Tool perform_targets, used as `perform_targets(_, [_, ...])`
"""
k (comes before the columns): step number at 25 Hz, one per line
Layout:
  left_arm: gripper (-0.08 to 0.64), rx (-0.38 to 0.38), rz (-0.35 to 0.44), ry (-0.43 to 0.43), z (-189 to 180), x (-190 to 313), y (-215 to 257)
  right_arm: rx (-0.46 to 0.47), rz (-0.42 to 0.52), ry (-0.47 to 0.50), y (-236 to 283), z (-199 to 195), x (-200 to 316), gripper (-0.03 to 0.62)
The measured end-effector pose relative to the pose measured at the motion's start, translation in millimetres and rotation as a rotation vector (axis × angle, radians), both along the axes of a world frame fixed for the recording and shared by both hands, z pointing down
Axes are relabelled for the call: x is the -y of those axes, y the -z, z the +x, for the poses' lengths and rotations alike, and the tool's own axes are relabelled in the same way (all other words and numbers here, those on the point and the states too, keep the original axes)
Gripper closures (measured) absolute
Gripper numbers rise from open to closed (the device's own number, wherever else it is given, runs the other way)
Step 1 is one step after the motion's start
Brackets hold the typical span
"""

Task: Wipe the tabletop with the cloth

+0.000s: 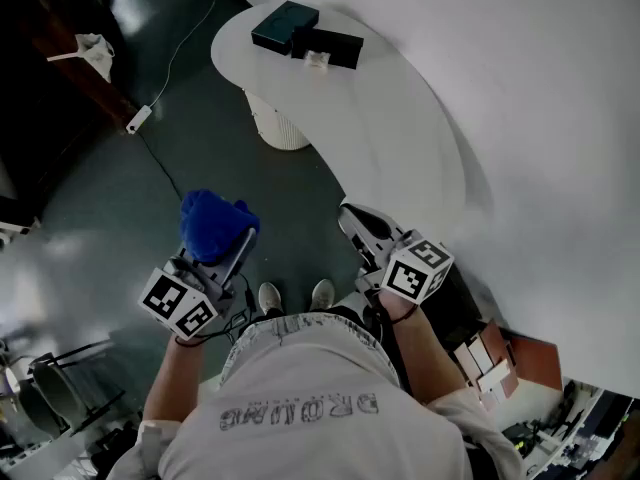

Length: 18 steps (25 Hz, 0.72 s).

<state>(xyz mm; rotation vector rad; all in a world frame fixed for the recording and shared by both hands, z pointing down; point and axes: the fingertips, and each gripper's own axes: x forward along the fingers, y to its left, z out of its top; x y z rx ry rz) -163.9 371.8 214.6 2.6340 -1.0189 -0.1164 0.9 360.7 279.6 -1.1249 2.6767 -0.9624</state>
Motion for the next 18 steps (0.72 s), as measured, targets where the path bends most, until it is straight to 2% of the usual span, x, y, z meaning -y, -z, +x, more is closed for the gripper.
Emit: perform_targets(18, [0.405,-0.003,0.000,0.000,13.0,-19.5,-2.8,-0.014,0.012,0.001,2.4,8.0,-16.8,0.586])
